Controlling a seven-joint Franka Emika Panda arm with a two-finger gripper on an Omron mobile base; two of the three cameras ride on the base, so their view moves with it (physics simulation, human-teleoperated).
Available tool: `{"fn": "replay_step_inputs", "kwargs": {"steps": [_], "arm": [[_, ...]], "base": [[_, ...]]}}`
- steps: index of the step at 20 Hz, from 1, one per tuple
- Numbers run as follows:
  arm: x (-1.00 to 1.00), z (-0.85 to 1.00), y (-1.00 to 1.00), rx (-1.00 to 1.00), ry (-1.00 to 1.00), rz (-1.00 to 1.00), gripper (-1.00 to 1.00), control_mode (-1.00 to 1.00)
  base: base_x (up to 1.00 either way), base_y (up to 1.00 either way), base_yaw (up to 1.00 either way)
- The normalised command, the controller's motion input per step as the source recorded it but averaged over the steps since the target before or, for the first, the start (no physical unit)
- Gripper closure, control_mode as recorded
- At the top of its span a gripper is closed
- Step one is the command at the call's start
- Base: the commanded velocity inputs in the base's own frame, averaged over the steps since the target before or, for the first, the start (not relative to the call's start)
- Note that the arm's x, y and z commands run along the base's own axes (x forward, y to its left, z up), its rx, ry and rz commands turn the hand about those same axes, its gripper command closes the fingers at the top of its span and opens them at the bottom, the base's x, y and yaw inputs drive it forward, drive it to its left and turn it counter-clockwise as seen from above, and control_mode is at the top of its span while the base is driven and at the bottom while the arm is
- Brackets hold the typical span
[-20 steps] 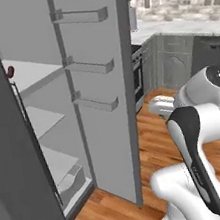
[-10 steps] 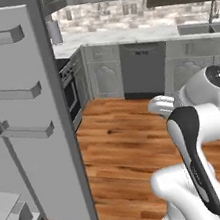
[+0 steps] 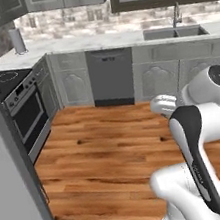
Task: Retrieve the sausage and cheese from the fridge and place them on the cutting board on the counter.
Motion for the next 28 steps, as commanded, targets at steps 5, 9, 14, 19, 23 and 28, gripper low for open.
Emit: {"fn": "replay_step_inputs", "kwargs": {"steps": [5, 9, 14, 19, 23, 28], "arm": [[0.00, 0.00, 0.00, 0.00, 0.00, 0.00, 1.00, 1.00], [0.00, 0.00, 0.00, 0.00, 0.00, 0.00, 1.00, 1.00], [0.00, 0.00, 0.00, 0.00, 0.00, 0.00, 1.00, 1.00], [0.00, 0.00, 0.00, 0.00, 0.00, 0.00, 1.00, 1.00], [0.00, 0.00, 0.00, 0.00, 0.00, 0.00, 1.00, 1.00], [0.00, 0.00, 0.00, 0.00, 0.00, 0.00, 1.00, 1.00]], "base": [[0.50, -0.37, -0.08], [0.71, -0.24, 0.18], [0.71, -0.31, 0.37], [0.52, -0.31, 0.34], [0.36, -0.13, -0.22], [0.46, 0.01, -0.71]]}}
